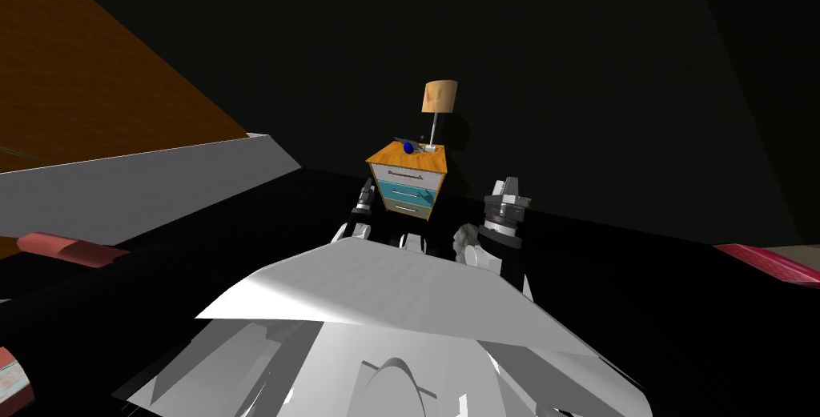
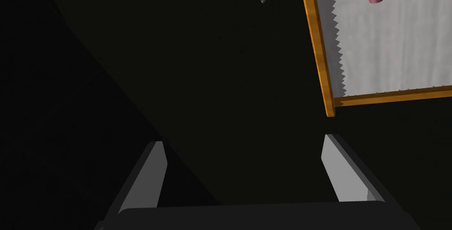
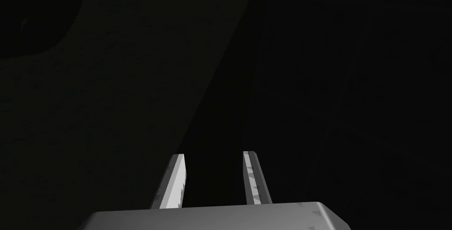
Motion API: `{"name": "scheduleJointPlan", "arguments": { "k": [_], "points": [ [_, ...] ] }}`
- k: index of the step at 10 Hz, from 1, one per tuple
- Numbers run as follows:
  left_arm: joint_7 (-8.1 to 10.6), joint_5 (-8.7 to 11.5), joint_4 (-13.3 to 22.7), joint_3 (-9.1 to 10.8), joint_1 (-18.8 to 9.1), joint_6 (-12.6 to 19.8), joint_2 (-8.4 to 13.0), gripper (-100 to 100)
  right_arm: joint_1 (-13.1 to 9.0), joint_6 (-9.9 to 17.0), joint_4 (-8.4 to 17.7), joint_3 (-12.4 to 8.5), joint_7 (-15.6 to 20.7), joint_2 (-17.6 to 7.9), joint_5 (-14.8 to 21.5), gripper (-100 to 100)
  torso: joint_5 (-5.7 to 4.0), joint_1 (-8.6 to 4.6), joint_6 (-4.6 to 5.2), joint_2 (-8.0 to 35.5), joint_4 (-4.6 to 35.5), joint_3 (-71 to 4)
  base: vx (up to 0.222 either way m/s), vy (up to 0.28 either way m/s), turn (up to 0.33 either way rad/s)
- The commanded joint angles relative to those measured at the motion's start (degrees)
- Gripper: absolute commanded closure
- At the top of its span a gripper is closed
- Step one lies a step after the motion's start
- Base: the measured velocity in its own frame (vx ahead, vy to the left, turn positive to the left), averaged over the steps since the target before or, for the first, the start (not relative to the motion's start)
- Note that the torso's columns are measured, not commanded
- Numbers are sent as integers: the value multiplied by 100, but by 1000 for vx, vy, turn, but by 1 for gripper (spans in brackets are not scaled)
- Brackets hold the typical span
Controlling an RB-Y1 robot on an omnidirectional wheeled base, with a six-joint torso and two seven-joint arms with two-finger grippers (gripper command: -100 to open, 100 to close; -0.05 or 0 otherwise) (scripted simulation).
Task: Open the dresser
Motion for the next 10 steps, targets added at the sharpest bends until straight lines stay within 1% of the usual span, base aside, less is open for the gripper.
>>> {"name": "scheduleJointPlan", "arguments": {
  "k": [1, 4, 5, 10],
  "points": [
    [-26, -58, 316, -17, -134, 16, -36, -100, 0, 0, 0, 0, 0, 0, 0, 0, -2, -8, 1, -10, -2, -5, 141, 38, -36],
    [-44, -109, 638, -29, -262, 9, -21, -100, 0, 0, 0, 0, 0, 0, 0, 0, -2, -7, 0, 6, 2, 4, 109, 26, -29],
    [-56, -148, 879, -38, -358, 5, -2, -100, 0, 0, 0, 0, 0, 0, 0, 0, -2, -7, 0, 8, 2, 5, 127, 30, -60],
    [-91, -250, 1527, -63, -615, -7, 40, -100, 1, 0, 0, 0, 0, 0, 0, 0, -3, -10, 0, 5, 1, 2, 146, 40, -38]
  ]
}}
